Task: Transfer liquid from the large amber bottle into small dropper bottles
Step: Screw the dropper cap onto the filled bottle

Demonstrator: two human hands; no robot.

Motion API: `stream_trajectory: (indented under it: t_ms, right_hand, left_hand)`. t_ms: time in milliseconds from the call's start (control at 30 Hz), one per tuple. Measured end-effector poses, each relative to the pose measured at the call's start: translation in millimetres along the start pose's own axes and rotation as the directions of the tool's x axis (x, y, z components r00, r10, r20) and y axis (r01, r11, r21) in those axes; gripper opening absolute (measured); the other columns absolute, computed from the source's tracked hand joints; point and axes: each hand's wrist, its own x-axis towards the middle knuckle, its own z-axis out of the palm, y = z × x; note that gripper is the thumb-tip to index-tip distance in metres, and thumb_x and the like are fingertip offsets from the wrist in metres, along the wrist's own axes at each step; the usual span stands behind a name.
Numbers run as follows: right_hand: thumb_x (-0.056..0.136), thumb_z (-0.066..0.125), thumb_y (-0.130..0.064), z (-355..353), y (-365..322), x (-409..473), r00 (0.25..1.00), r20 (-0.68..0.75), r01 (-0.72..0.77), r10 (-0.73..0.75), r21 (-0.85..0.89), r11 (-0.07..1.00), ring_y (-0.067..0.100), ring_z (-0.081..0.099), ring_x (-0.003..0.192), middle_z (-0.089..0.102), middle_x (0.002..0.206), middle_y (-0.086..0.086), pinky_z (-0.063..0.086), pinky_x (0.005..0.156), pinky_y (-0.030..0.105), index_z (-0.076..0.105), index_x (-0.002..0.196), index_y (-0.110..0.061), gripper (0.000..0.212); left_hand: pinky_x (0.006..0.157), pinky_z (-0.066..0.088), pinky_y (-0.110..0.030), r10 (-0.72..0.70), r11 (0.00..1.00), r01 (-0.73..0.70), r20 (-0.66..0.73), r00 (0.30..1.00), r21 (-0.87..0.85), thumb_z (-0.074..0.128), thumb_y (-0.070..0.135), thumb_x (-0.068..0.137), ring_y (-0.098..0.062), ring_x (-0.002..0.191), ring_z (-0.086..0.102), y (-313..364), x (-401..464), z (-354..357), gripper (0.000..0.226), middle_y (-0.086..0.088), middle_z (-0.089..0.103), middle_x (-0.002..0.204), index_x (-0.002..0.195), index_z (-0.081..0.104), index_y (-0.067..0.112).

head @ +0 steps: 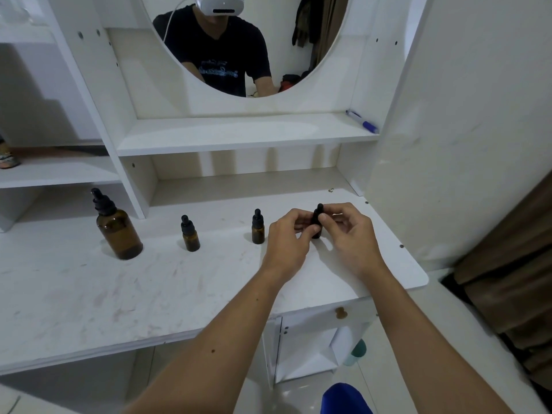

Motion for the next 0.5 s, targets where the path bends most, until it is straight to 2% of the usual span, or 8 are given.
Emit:
stream_trajectory:
  t_ms: [67,133,233,300,367,433,500]
  right_hand:
    - [0.095,0.08,-0.021,0.5,0.7,0.5,0.999,-0.009,-0.046,0.046,0.039,0.998,0.014,0.074,0.105,0.077,0.111,-0.003,0.057,0.095,0.027,0.072,0.114,-0.019,0.021]
    - [0.097,0.078,-0.023,0.3,1.4,0.4,0.999,-0.015,-0.031,0.032,0.039,0.999,0.014,0.074,0.106,0.077,0.115,-0.004,0.056,0.094,0.025,0.072,0.118,-0.021,0.022]
    - [0.103,0.069,-0.016,-0.5,0.3,-0.3,0.999,0.02,0.035,-0.035,0.003,0.999,0.013,0.073,0.107,0.075,0.122,-0.005,0.057,0.097,0.026,0.074,0.126,-0.02,0.024]
    - [0.1,0.072,-0.016,-0.5,1.5,0.0,1.0,0.022,-0.009,0.008,0.015,1.0,0.015,0.075,0.103,0.078,0.113,-0.003,0.059,0.098,0.032,0.076,0.121,-0.019,0.021]
    - [0.094,0.081,-0.018,0.3,2.4,0.9,0.999,0.008,-0.052,0.051,0.053,0.997,0.019,0.077,0.098,0.08,0.104,0.0,0.06,0.096,0.034,0.075,0.113,-0.019,0.02]
    - [0.093,0.082,-0.02,0.5,3.2,1.3,0.998,-0.005,-0.058,0.059,0.082,0.995,0.019,0.077,0.098,0.08,0.105,0.0,0.059,0.093,0.03,0.074,0.113,-0.019,0.022]
    - [0.099,0.074,-0.018,-0.6,1.1,0.2,1.0,0.001,-0.029,0.029,0.075,0.997,0.01,0.075,0.101,0.079,0.112,-0.004,0.058,0.092,0.023,0.076,0.12,-0.018,0.021]
  left_hand:
    - [0.087,0.06,-0.022,0.008,1.0,-0.008,-0.007,1.0,-0.001,0.072,0.009,0.096,-0.004,0.089,0.075,0.8,-0.6,0.0,0.015,0.003,0.079,0.093,0.111,0.071,0.01]
    - [0.085,0.059,-0.018,0.014,1.0,-0.013,-0.011,1.0,0.004,0.072,0.008,0.096,-0.004,0.09,0.075,0.8,-0.8,0.1,0.015,0.003,0.079,0.093,0.111,0.072,0.01]
    - [0.091,0.06,-0.024,0.009,1.0,-0.009,-0.001,1.0,0.014,0.072,0.009,0.096,-0.004,0.094,0.074,-0.2,-0.1,0.1,0.017,0.006,0.078,0.097,0.112,0.072,0.012]
    - [0.09,0.061,-0.026,0.015,1.0,-0.014,-0.002,1.0,0.017,0.072,0.009,0.096,-0.005,0.094,0.075,0.0,-0.3,0.1,0.016,0.005,0.078,0.097,0.112,0.072,0.012]
    - [0.086,0.06,-0.022,0.02,1.0,-0.02,-0.006,1.0,0.013,0.071,0.01,0.097,-0.004,0.089,0.075,0.9,-0.8,0.1,0.014,0.004,0.078,0.095,0.111,0.071,0.011]
    - [0.084,0.059,-0.019,0.019,1.0,-0.019,-0.006,1.0,0.012,0.07,0.009,0.098,-0.003,0.087,0.075,1.8,-1.7,0.0,0.013,0.005,0.078,0.094,0.11,0.071,0.012]
    - [0.087,0.06,-0.021,0.014,1.0,-0.014,-0.006,1.0,0.017,0.071,0.009,0.097,-0.004,0.091,0.075,1.5,-1.3,-0.1,0.015,0.006,0.078,0.095,0.111,0.072,0.012]
